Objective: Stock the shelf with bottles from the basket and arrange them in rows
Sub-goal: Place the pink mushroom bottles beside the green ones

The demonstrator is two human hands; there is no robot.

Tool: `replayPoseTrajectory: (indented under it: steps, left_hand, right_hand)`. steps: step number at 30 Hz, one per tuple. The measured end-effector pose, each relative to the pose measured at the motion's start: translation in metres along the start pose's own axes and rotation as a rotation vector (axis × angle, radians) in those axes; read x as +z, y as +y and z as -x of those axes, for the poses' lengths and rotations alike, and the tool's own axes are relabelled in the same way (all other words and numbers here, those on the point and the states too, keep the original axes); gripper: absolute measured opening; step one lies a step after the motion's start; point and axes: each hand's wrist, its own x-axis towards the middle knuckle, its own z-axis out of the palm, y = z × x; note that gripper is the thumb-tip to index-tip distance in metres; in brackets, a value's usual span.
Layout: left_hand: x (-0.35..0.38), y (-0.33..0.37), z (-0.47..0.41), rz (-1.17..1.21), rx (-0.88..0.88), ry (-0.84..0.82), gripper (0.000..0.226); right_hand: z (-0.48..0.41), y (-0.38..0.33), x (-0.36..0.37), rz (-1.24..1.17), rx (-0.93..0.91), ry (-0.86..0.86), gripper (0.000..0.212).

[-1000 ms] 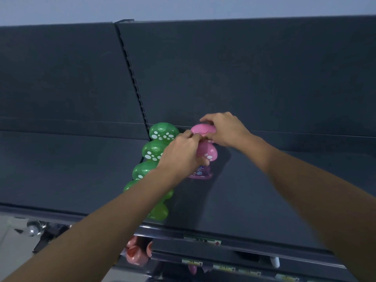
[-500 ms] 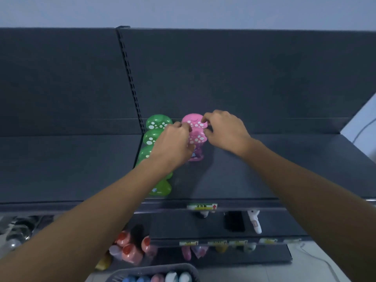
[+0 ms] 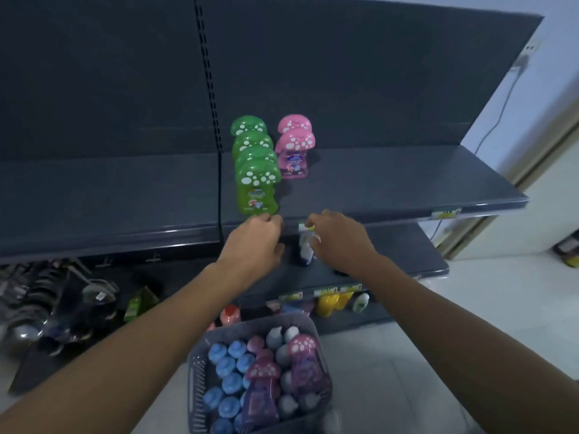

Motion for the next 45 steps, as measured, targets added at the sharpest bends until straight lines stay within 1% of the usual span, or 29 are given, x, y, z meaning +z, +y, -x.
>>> replayPoseTrajectory:
  steps: [3,7,12,16,18,21,25,28,30,32,34,36,40,43,45]
  left_hand:
    - [0.032,-0.025,0.034,-0.006,-0.065,-0.119,0.032]
    - [0.075,-0.051,0.064,0.013,-0.158,-0.226,0.032]
    - [0.139,-0.064,0.08,0.031,-0.208,-0.373,0.032]
    - [0.198,-0.066,0.084,0.108,-0.24,-0.49,0.034]
    - [0.231,-0.068,0.085,0.137,-0.255,-0.519,0.037]
    - [0.279,-0.075,0.088,0.123,-0.229,-0.568,0.037]
    - [0.331,-0.084,0.092,0.076,-0.132,-0.69,0.032]
    - [0.358,-0.088,0.094,0.127,-0.116,-0.798,0.044]
    - [0.368,-0.088,0.094,0.158,-0.155,-0.882,0.055]
    - [0.372,-0.088,0.092,0.14,-0.152,-0.944,0.06]
    - [0.37,-0.088,0.089,0.111,-0.134,-0.988,0.061]
    - [0.368,-0.09,0.087,0.067,-0.121,-1.017,0.06]
    - [0.36,-0.094,0.087,0.017,-0.131,-1.036,0.055]
    - [0.351,-0.092,0.086,0.001,-0.109,-0.991,0.053]
    - [0.345,-0.087,0.087,0.042,-0.101,-0.966,0.054]
  right_hand:
    - [0.023,-0.013,0.032,0.006,-0.009,-0.087,0.026]
    - [0.039,-0.021,0.077,0.038,-0.044,-0.195,0.028]
    - [0.051,-0.012,0.143,0.012,-0.051,-0.332,0.024]
    - [0.056,0.001,0.198,0.033,-0.048,-0.444,0.039]
    - [0.058,0.01,0.226,0.045,-0.054,-0.479,0.041]
    - [0.059,0.023,0.268,0.048,-0.059,-0.53,0.035]
    - [0.059,0.039,0.318,0.07,-0.139,-0.602,0.04]
    - [0.06,0.048,0.34,0.145,-0.253,-0.7,0.04]
    - [0.059,0.053,0.347,0.215,-0.373,-0.778,0.04]
    - [0.056,0.057,0.349,0.229,-0.44,-0.831,0.049]
    - [0.052,0.06,0.349,0.213,-0.434,-0.853,0.059]
    - [0.05,0.06,0.348,0.177,-0.391,-0.858,0.063]
    - [0.046,0.054,0.344,0.03,-0.318,-0.87,0.047]
    - [0.045,0.047,0.336,-0.103,-0.281,-0.879,0.041]
    - [0.046,0.04,0.329,-0.121,-0.286,-0.858,0.038]
